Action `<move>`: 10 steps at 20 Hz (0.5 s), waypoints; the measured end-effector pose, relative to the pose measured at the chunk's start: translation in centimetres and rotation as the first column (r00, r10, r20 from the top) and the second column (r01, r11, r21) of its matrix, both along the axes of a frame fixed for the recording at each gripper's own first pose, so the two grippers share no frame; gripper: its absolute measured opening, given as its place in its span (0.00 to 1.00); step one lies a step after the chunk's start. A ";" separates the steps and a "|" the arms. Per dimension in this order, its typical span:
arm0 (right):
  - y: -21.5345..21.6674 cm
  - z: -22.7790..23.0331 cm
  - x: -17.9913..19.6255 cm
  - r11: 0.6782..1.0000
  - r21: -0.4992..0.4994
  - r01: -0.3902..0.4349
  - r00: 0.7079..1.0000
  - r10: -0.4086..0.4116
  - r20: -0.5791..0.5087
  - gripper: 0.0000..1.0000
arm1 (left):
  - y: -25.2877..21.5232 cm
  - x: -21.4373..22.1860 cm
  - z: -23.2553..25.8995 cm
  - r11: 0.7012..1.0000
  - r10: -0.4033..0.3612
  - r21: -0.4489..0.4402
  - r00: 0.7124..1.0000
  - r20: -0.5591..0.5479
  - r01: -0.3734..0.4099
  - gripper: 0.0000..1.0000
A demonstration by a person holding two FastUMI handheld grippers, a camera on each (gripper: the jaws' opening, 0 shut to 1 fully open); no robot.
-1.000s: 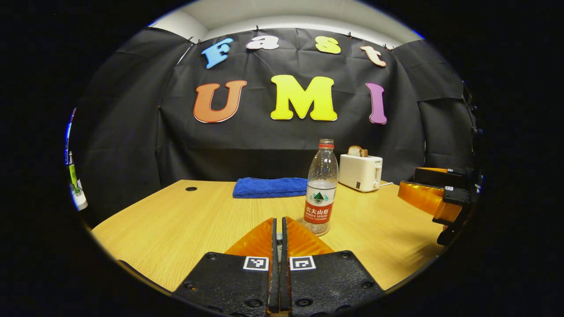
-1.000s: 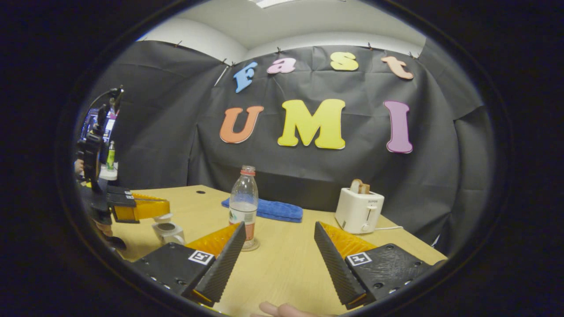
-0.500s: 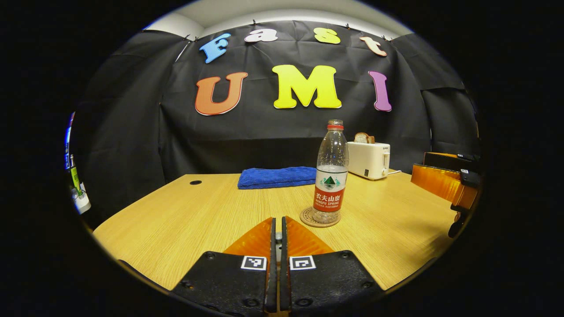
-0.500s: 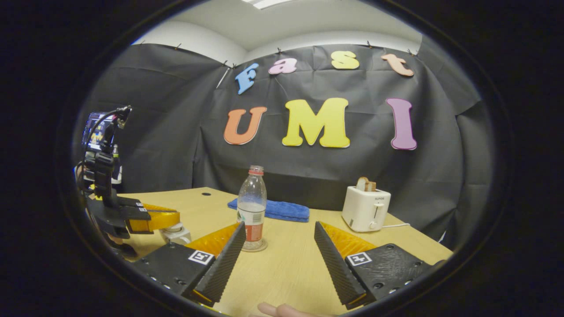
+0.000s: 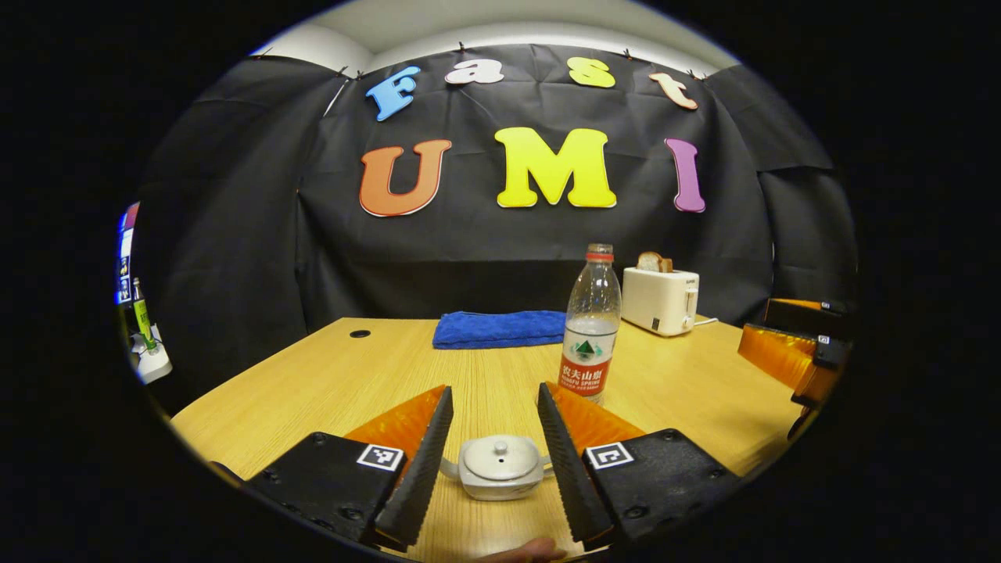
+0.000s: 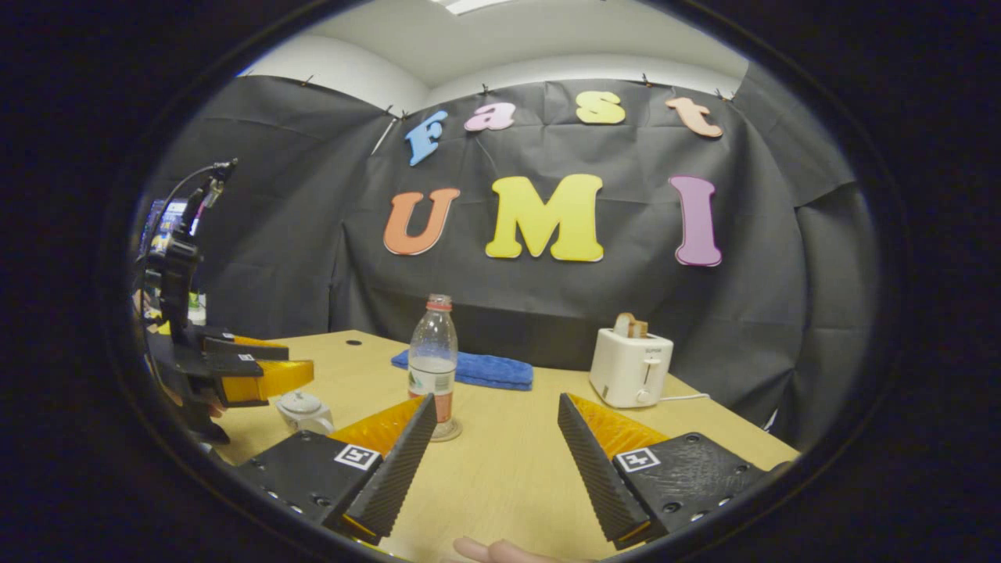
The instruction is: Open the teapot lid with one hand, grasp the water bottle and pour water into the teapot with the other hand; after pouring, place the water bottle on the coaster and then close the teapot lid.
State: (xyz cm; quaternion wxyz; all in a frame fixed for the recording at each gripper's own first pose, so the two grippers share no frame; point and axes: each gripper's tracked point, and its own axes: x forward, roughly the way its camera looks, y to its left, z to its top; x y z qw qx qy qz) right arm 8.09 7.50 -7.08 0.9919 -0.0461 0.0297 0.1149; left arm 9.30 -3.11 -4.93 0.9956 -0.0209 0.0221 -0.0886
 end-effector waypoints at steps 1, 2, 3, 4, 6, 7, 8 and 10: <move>-0.3 0.4 -0.4 1.000 0.003 0.011 1.000 -0.011 0.001 0.93 | -0.3 -0.6 0.9 1.000 -0.011 -0.009 1.000 0.009 0.011 0.75; -0.6 1.0 -0.8 1.000 0.000 0.026 1.000 -0.026 0.002 0.95 | -0.4 -1.4 2.1 1.000 -0.014 -0.015 1.000 0.024 0.014 0.84; -1.2 1.5 -1.4 0.999 -0.008 0.045 0.999 -0.045 0.003 0.95 | -0.3 -2.2 3.4 1.000 -0.012 -0.020 0.999 0.046 0.013 0.89; -1.7 2.2 -2.0 0.998 -0.011 0.064 0.998 -0.064 0.008 0.95 | -0.3 -3.1 4.7 1.000 -0.012 -0.017 0.997 0.070 0.014 0.95; -2.4 3.5 -3.2 0.996 -0.006 0.090 0.996 -0.090 0.006 0.96 | -0.3 -4.9 6.6 1.000 -0.013 -0.010 0.994 0.104 0.014 0.99; -2.7 4.3 -3.9 0.995 0.003 0.101 0.995 -0.101 0.005 0.97 | -0.2 -5.8 7.6 1.000 -0.008 -0.021 0.993 0.114 0.011 0.99; -3.1 5.0 -4.7 0.993 0.015 0.113 0.994 -0.113 0.005 0.97 | 0.0 -6.5 8.2 0.999 0.001 -0.042 0.994 0.111 0.004 0.99; -4.0 6.6 -6.1 0.989 0.034 0.144 0.989 -0.144 0.025 0.97 | 0.0 -8.0 9.2 0.997 -0.001 -0.072 0.994 0.114 0.009 0.99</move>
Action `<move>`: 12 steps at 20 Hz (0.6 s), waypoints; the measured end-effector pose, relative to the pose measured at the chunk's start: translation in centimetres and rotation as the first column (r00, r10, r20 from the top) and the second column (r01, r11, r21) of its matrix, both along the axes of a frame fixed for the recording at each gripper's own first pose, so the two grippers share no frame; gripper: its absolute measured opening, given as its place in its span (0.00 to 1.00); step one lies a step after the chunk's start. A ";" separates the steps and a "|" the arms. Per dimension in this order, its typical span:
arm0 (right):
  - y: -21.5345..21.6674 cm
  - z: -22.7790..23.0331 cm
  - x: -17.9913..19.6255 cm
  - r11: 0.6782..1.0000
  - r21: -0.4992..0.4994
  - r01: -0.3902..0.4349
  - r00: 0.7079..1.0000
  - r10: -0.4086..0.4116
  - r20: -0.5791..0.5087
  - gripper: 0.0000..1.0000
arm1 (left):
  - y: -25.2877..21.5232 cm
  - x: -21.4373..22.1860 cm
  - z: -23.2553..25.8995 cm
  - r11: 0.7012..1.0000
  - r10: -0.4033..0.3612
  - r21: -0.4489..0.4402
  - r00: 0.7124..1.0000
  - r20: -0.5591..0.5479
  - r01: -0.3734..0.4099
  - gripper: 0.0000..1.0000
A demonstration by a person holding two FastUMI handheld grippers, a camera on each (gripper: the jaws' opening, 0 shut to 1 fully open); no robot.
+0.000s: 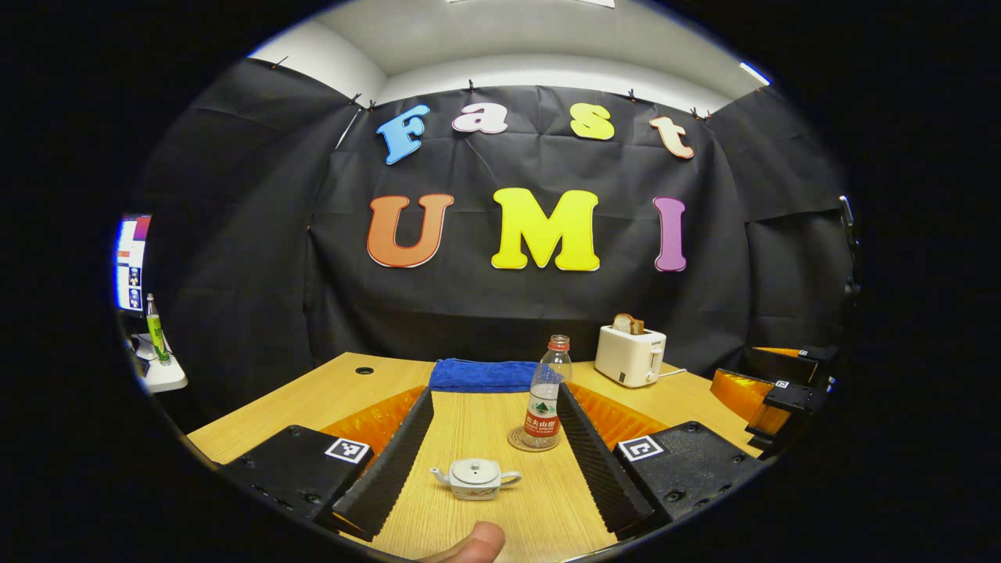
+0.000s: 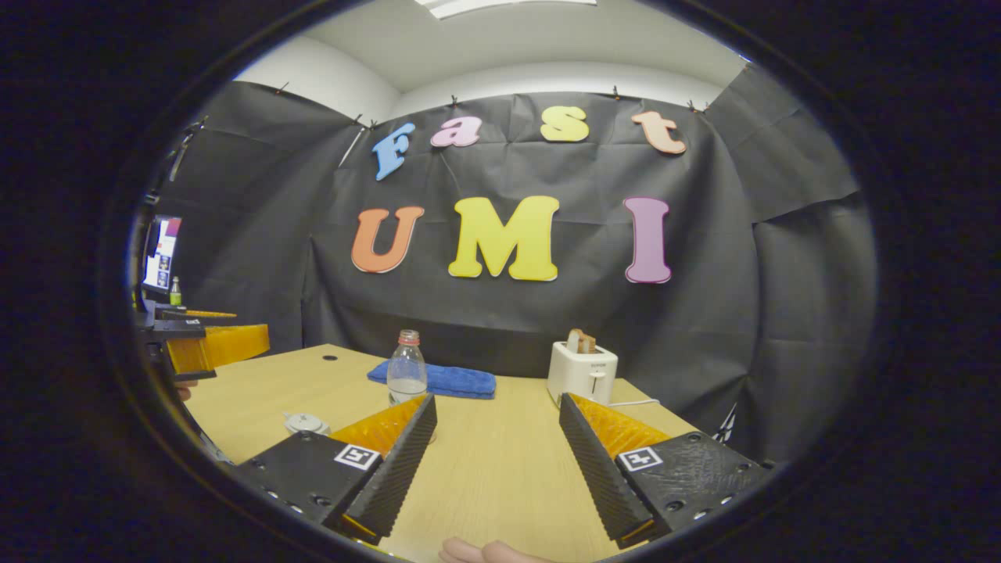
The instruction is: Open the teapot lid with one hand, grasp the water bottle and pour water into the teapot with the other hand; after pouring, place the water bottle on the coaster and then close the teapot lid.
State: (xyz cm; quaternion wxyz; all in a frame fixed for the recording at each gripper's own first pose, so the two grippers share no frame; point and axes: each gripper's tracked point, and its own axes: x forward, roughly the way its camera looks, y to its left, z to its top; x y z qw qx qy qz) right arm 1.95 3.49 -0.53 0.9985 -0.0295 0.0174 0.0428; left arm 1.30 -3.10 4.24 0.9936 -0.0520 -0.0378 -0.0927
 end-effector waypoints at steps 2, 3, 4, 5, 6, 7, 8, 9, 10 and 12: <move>-1.4 0.6 -1.1 0.998 0.002 0.060 0.998 -0.060 0.008 0.96 | 0.2 -1.1 0.9 1.000 0.011 0.020 1.000 0.024 -0.012 0.99; -1.8 0.5 -1.4 0.996 -0.004 0.086 0.996 -0.086 0.002 0.95 | 0.3 -1.4 1.0 0.999 0.015 0.035 0.999 0.034 -0.016 0.99; -1.8 0.6 -1.7 0.995 -0.015 0.097 0.995 -0.097 0.003 0.95 | 0.2 -1.7 1.1 0.999 0.014 0.047 0.999 0.037 -0.016 0.99; -1.5 0.7 -2.0 0.995 -0.022 0.098 0.995 -0.098 0.005 0.95 | 0.0 -1.7 1.1 0.998 0.011 0.058 0.999 0.043 -0.014 0.99; -1.3 0.7 -2.1 0.995 -0.023 0.092 0.996 -0.092 0.005 0.97 | 0.1 -1.8 1.1 0.998 0.017 0.059 0.999 0.044 -0.020 0.99; -0.9 0.5 -2.1 0.997 -0.028 0.079 0.997 -0.079 0.001 0.97 | 0.2 -1.8 1.1 0.998 0.019 0.057 0.999 0.045 -0.022 0.99; -0.8 0.2 -2.1 0.997 -0.033 0.072 0.997 -0.072 -0.008 0.95 | 0.1 -1.8 1.0 0.998 0.017 0.056 0.999 0.043 -0.020 0.99; -0.9 -0.1 -2.0 0.997 -0.034 0.070 0.997 -0.070 -0.015 0.95 | 0.0 -1.5 0.8 0.998 0.015 0.058 0.999 0.041 -0.017 0.99; -1.2 -0.2 -1.9 0.997 -0.031 0.074 0.997 -0.075 -0.021 0.95 | 0.0 -1.3 0.6 0.998 0.017 0.061 0.999 0.036 -0.019 0.99; -1.6 -0.4 -1.6 0.996 -0.018 0.085 0.996 -0.086 -0.030 0.97 | 0.1 -0.9 -0.1 0.997 0.013 0.070 1.000 0.021 -0.015 0.99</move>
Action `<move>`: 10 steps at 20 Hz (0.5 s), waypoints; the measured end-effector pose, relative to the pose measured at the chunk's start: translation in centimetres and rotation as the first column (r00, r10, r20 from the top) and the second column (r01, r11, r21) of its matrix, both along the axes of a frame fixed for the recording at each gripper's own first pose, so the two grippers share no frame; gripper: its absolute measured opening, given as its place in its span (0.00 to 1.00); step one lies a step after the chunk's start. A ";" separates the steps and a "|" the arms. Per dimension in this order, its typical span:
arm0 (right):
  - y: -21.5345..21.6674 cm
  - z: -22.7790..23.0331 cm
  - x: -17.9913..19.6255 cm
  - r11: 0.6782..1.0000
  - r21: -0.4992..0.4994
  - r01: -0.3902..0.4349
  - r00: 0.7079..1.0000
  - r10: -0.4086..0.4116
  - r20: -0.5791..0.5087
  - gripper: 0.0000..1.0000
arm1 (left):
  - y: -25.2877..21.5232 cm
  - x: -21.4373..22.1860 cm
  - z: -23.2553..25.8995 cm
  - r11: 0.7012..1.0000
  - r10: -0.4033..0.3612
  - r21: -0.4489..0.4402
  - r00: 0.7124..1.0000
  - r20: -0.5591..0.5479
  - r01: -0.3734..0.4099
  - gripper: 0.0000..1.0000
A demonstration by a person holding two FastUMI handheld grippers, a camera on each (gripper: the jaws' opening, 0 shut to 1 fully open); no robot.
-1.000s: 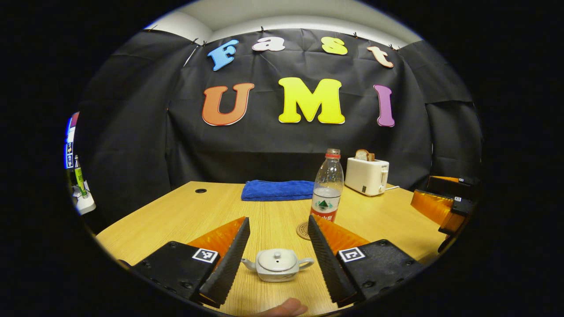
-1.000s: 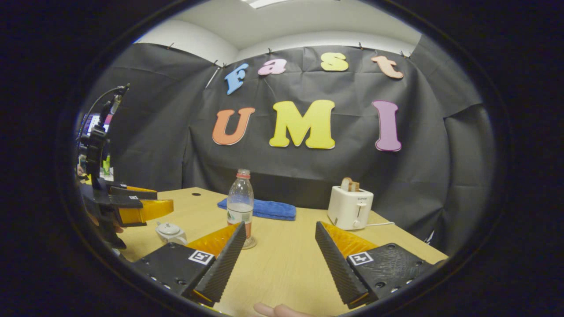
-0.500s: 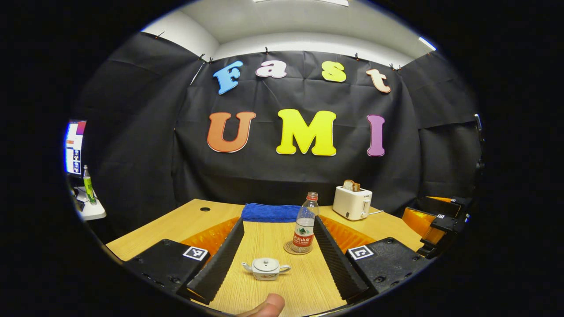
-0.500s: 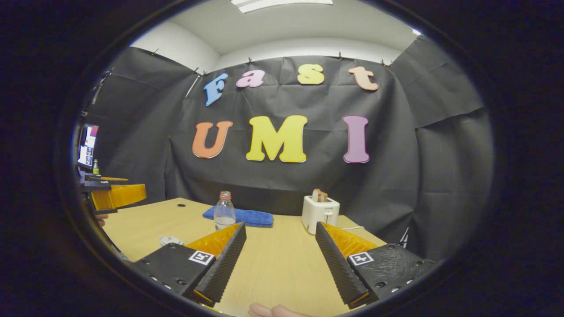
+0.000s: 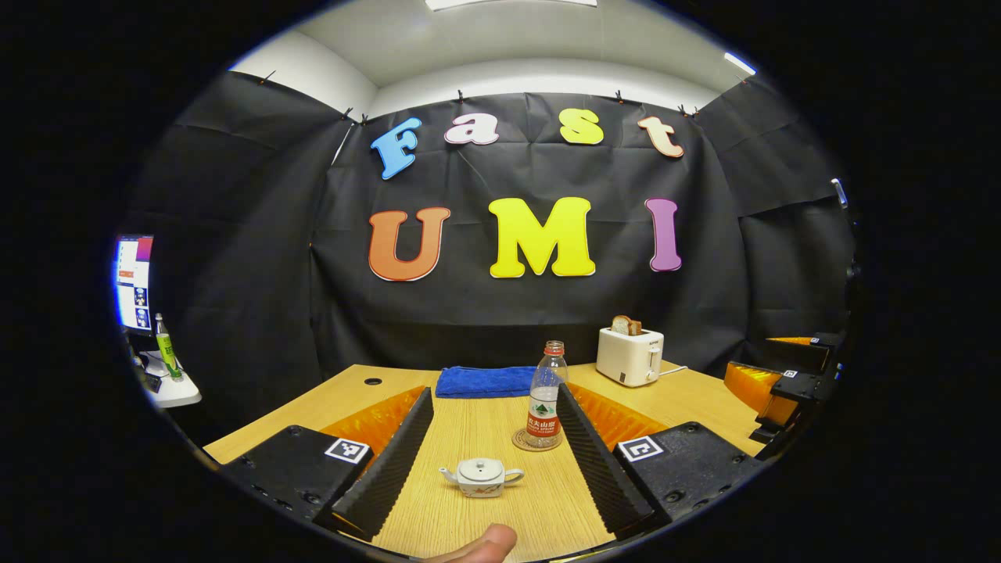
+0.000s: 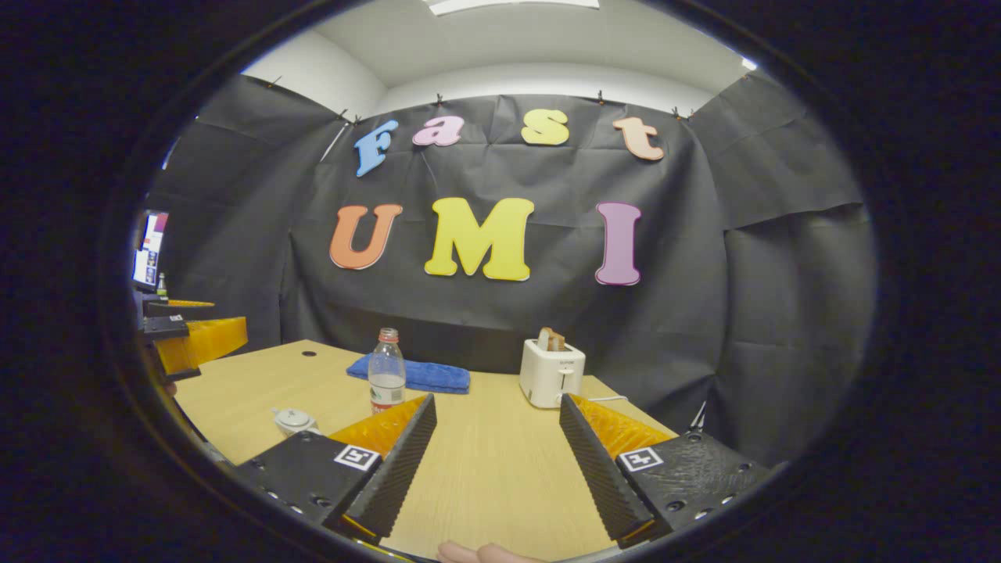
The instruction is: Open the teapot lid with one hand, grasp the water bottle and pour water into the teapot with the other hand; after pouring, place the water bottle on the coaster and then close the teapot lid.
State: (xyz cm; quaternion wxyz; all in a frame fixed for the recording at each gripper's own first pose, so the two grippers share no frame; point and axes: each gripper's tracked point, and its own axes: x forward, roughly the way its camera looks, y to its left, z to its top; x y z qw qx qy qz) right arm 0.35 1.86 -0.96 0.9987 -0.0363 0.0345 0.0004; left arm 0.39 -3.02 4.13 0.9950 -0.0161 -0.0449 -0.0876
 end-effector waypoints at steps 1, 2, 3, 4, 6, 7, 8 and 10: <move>-0.1 -0.1 0.2 1.000 0.005 0.002 1.000 -0.002 -0.004 0.97 | 0.0 0.3 -0.2 1.000 0.002 0.001 1.000 -0.009 -0.002 0.99; -0.3 -0.3 0.3 1.000 0.008 0.006 1.000 -0.006 -0.009 0.97 | -0.1 0.3 -0.3 1.000 -0.001 0.001 1.000 -0.013 0.001 0.99; -0.5 -0.4 0.4 1.000 0.011 0.009 1.000 -0.009 -0.013 0.97 | -0.2 0.3 -0.5 1.000 -0.005 0.002 1.000 -0.016 0.005 0.99; -0.6 -0.5 0.5 1.000 0.013 0.011 1.000 -0.011 -0.017 0.95 | -0.1 0.4 -0.6 1.000 -0.002 0.000 1.000 -0.019 0.002 0.99; -0.9 -0.6 0.7 1.000 0.016 0.019 1.000 -0.018 -0.022 0.97 | -0.2 0.4 -0.7 1.000 -0.008 -0.005 1.000 -0.022 0.008 0.99; -1.1 -0.7 0.7 1.000 0.018 0.021 1.000 -0.021 -0.023 0.97 | -0.2 0.4 -0.8 1.000 -0.009 -0.004 1.000 -0.024 0.009 0.99; -1.0 -0.7 0.7 1.000 0.019 0.020 1.000 -0.020 -0.024 0.95 | 0.0 0.4 -0.8 1.000 -0.005 -0.004 1.000 -0.024 0.005 0.99; -0.9 -0.8 0.7 1.000 0.017 0.015 1.000 -0.015 -0.026 0.95 | 0.1 0.5 -0.7 1.000 -0.003 -0.007 1.000 -0.021 0.002 0.99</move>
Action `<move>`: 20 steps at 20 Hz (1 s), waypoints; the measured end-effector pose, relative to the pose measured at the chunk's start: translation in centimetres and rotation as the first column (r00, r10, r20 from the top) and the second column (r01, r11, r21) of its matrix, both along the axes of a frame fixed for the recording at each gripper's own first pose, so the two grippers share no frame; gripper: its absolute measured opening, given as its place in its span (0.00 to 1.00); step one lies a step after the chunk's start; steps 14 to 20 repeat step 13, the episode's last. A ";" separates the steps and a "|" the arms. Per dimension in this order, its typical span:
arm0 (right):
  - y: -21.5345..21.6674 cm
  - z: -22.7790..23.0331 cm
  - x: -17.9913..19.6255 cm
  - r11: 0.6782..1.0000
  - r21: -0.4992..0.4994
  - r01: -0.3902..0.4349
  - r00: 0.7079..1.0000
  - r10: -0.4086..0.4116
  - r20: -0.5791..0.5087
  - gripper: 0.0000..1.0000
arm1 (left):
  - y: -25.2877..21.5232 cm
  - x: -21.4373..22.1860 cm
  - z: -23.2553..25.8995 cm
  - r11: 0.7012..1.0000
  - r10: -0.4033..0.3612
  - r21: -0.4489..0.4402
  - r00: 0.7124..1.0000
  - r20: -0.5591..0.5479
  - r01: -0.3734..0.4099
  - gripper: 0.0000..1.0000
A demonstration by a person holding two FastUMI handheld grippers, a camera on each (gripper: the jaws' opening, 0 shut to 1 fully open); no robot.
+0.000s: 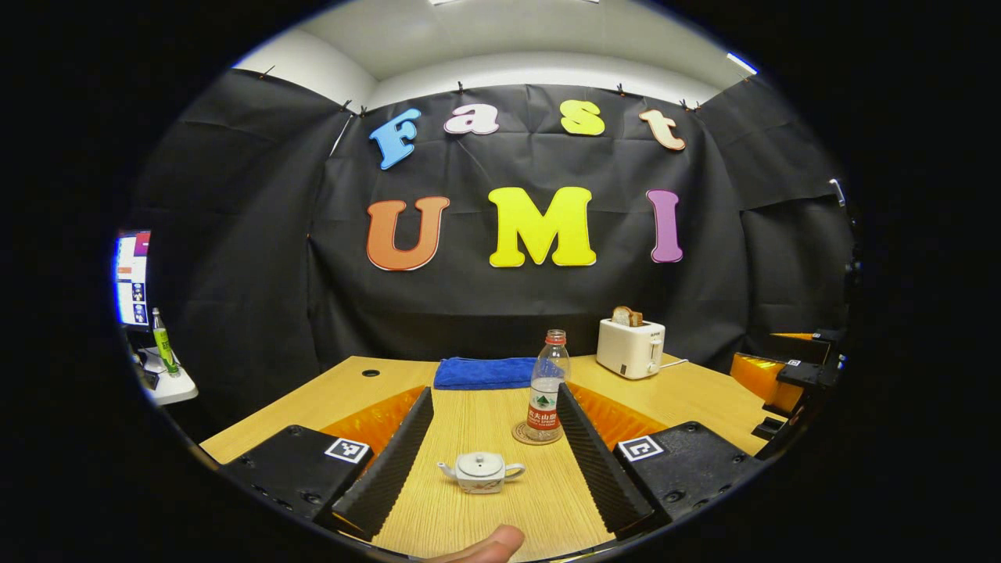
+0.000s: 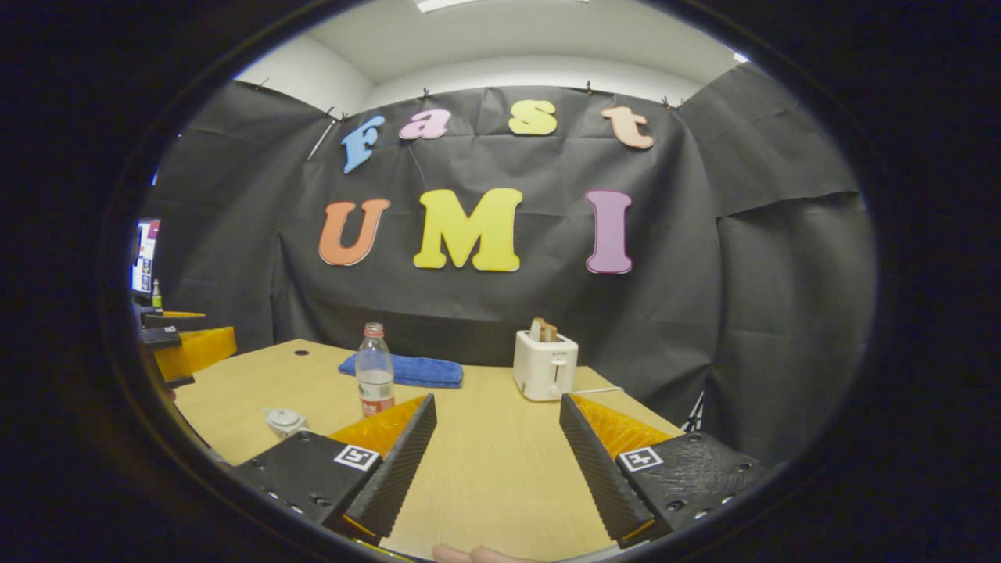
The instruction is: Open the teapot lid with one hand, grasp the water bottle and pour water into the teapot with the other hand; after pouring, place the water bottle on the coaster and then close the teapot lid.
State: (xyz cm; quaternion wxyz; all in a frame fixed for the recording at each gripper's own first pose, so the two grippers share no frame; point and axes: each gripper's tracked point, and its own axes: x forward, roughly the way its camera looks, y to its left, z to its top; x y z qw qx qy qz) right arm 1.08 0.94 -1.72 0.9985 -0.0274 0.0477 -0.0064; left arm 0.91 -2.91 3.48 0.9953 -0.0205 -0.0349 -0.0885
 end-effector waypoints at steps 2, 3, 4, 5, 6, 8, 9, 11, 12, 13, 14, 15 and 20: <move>0.3 -0.1 0.0 1.000 -0.006 -0.006 1.000 0.006 0.000 0.95 | 0.0 0.0 -0.1 1.000 -0.002 0.002 1.000 0.000 0.002 0.99; 0.2 -0.2 0.0 1.000 -0.009 -0.006 1.000 0.006 0.001 0.95 | -0.1 0.0 -0.1 1.000 -0.002 0.005 1.000 -0.002 0.002 0.99; 0.2 -0.2 0.0 1.000 -0.011 -0.006 1.000 0.006 0.001 0.95 | -0.1 0.1 -0.1 1.000 -0.003 0.007 1.000 -0.001 0.003 0.99; 0.2 -0.2 0.0 1.000 -0.011 -0.005 1.000 0.005 0.001 0.95 | -0.1 0.0 -0.1 1.000 -0.004 0.009 1.000 0.000 0.004 0.99; 0.0 -0.1 0.0 1.000 -0.010 -0.004 1.000 0.004 0.002 0.95 | -0.1 0.0 -0.1 1.000 -0.005 0.009 1.000 0.002 0.005 0.99; 0.0 -0.2 0.0 1.000 -0.009 0.000 1.000 0.000 0.001 0.97 | -0.4 -0.1 0.1 1.000 -0.010 0.012 1.000 0.007 0.010 0.99; -0.1 -0.2 0.1 1.000 -0.008 0.003 1.000 -0.003 0.001 0.97 | -0.3 0.0 -0.1 1.000 -0.010 0.013 1.000 0.007 0.010 0.99; -0.1 -0.3 0.2 1.000 -0.009 0.003 1.000 -0.003 -0.002 0.95 | -0.3 -0.1 -0.2 1.000 -0.007 0.017 1.000 0.006 0.007 0.99; -0.2 -0.3 0.1 1.000 -0.009 0.003 1.000 -0.003 -0.003 0.95 | -0.3 0.0 -0.2 1.000 -0.007 0.018 1.000 0.005 0.007 0.99; -0.1 -0.3 0.2 1.000 -0.008 0.003 1.000 -0.003 -0.002 0.95 | -0.3 0.1 -0.2 1.000 -0.008 0.020 1.000 0.004 0.007 0.92; -0.1 -0.3 0.2 1.000 -0.008 0.003 1.000 -0.003 -0.002 0.95 | -0.3 0.1 -0.2 1.000 -0.008 0.020 1.000 0.004 0.007 0.92; -0.1 -0.3 0.2 1.000 -0.008 0.003 1.000 -0.003 -0.002 0.95 | -0.3 0.1 -0.2 1.000 -0.008 0.020 1.000 0.004 0.007 0.92; -0.1 -0.3 0.2 1.000 -0.008 0.003 1.000 -0.003 -0.002 0.95 | -0.3 0.1 -0.2 1.000 -0.008 0.020 1.000 0.004 0.007 0.92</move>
